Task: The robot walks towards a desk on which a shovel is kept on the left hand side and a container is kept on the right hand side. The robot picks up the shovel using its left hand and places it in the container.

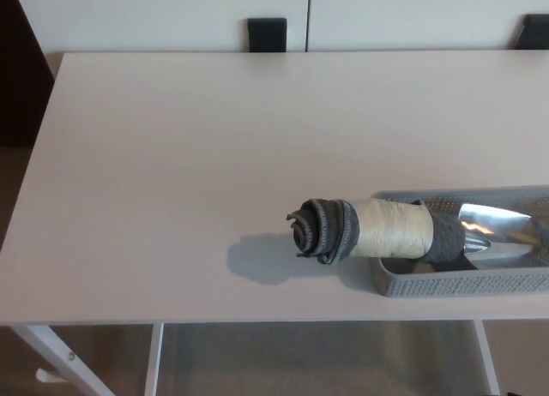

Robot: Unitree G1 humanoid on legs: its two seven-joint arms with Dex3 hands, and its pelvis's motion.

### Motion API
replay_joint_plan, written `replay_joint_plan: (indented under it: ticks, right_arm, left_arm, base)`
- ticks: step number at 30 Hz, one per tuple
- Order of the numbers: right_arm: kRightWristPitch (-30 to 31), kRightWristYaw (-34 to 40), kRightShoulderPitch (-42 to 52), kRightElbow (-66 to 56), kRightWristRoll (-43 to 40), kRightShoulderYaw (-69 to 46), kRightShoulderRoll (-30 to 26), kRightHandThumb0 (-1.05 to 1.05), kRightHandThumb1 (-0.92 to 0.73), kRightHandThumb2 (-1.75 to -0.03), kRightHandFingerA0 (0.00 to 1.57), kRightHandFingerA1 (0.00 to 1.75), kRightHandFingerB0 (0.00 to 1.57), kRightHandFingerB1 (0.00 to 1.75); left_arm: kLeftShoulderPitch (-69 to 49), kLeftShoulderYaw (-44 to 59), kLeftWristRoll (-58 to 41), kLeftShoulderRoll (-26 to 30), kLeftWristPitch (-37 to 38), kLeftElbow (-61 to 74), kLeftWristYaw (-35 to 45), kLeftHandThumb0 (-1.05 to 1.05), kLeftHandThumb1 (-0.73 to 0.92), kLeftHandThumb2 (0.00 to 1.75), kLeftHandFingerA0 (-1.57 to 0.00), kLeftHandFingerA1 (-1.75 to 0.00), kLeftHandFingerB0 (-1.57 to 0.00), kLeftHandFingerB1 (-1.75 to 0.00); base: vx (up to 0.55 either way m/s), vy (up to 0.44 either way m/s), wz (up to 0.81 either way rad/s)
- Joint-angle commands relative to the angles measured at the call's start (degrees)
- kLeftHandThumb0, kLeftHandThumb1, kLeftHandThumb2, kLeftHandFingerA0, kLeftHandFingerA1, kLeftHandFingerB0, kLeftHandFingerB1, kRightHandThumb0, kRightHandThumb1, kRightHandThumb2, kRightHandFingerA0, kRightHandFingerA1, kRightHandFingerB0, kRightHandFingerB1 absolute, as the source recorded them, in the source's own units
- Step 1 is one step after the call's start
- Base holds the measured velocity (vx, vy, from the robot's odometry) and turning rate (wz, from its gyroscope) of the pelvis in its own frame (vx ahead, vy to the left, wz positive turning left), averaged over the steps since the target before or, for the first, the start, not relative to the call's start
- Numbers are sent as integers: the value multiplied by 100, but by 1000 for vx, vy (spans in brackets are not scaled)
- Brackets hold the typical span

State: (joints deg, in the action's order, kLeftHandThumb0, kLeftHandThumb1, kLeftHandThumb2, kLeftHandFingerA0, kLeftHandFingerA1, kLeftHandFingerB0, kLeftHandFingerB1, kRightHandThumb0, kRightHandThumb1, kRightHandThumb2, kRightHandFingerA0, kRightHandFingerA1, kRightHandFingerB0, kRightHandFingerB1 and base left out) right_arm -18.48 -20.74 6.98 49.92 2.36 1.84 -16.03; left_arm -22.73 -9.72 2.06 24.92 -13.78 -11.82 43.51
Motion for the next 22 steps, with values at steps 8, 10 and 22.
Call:
replay_joint_plan:
  ticks: [8, 10, 22]
  right_arm:
    - [-133, 577, 299, -31, 151, -116, -107, -58, -54, -83, 28, 48, 21, 43]
    - [-110, 584, 292, -77, 176, -100, -125, -58, -54, -83, 29, 48, 21, 43]
    - [-65, 596, 252, 24, 151, -113, -109, -54, -53, -81, 28, 48, 21, 43]
  left_arm:
    - [190, 868, 1102, -509, 1593, -1904, -4492, -37, 53, 107, -3, -52, 0, -49]
    - [278, 883, 1033, -461, 1418, -1982, -4342, -36, 52, 107, -4, -53, 0, -49]
    - [358, 827, 543, -517, 1777, -2396, -3513, -34, 48, 100, -4, -52, 0, -49]
  base:
    - [0, 0, 0]
    - [0, 0, 0]
    - [0, 0, 0]
